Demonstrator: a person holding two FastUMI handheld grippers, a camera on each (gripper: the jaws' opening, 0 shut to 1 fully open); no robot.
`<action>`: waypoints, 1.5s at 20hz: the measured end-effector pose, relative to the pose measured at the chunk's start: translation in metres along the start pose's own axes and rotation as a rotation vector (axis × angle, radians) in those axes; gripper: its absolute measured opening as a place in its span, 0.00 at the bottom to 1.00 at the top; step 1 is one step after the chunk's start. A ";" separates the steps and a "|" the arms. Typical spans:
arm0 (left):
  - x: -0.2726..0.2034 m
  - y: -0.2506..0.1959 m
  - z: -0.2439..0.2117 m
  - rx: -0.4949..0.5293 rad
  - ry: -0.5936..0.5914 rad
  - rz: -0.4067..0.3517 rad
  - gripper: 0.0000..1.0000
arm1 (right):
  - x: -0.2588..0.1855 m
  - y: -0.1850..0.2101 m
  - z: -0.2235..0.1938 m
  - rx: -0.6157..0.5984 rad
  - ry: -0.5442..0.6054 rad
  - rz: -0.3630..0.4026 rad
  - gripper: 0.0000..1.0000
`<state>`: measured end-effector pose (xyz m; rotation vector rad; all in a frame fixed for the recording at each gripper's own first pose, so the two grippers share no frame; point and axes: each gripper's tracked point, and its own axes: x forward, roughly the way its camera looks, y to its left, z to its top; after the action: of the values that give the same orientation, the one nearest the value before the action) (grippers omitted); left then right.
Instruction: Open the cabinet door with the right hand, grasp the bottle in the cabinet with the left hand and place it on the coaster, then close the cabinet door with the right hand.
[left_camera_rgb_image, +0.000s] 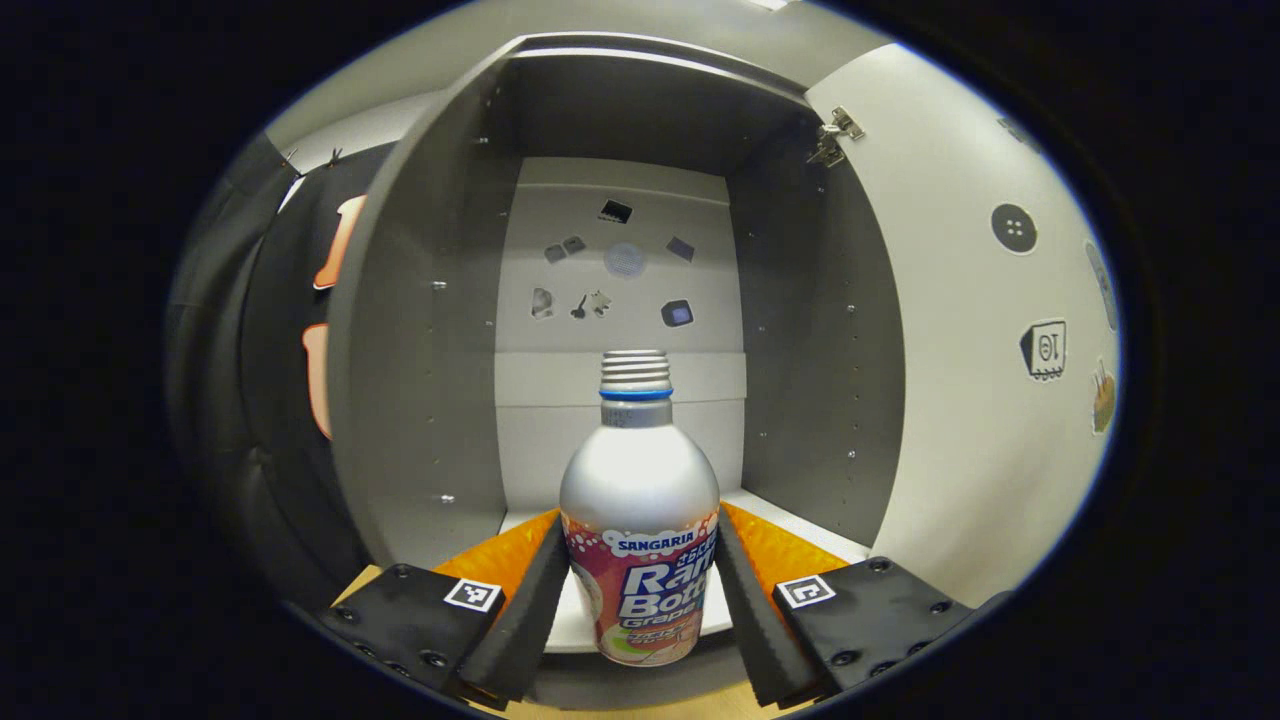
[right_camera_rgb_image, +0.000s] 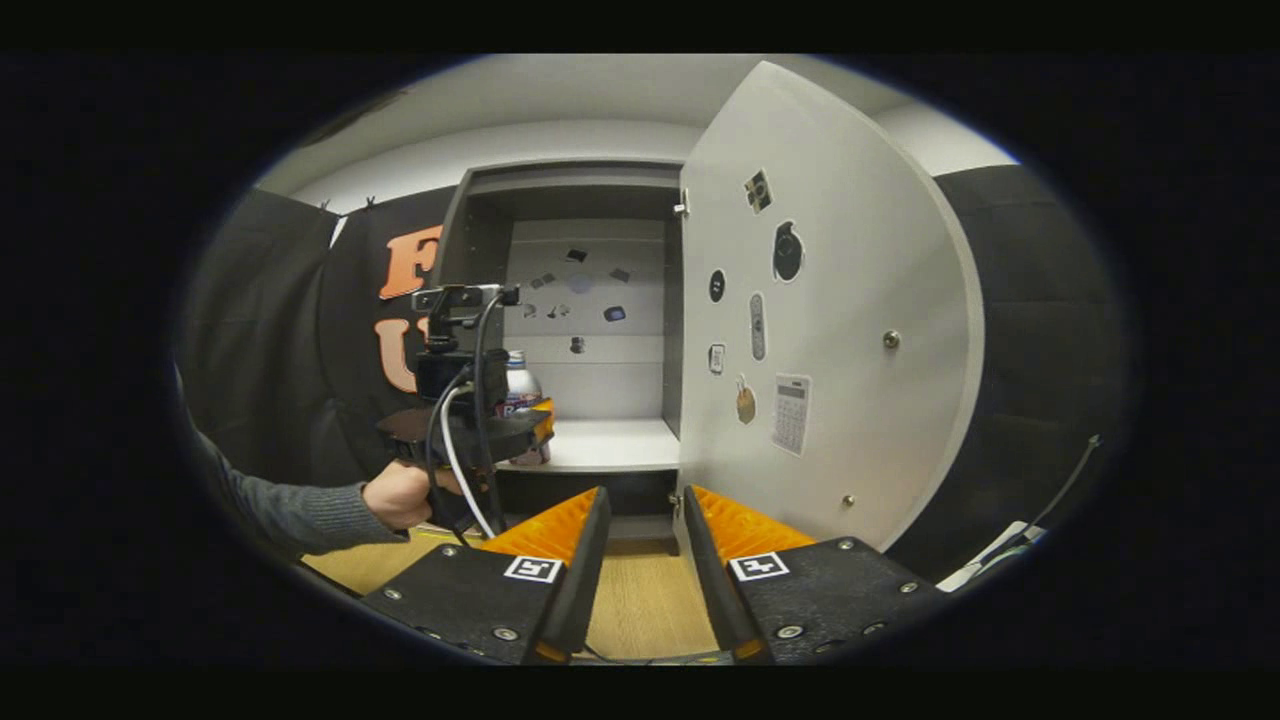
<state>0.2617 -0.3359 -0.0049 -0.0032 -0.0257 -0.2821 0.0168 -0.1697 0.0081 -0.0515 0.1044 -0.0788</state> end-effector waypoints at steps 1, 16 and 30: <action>-0.017 0.003 -0.009 0.014 0.008 0.005 0.85 | -0.007 0.002 -0.001 -0.002 -0.001 0.009 0.47; -0.197 0.074 -0.243 0.113 0.308 0.140 0.86 | -0.062 0.036 -0.087 0.085 0.194 0.133 0.47; -0.237 0.109 -0.341 0.061 0.384 0.214 0.86 | -0.051 0.053 -0.133 0.087 0.341 0.173 0.48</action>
<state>0.0735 -0.1674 -0.3519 0.1081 0.3463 -0.0643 -0.0438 -0.1193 -0.1212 0.0588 0.4455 0.0816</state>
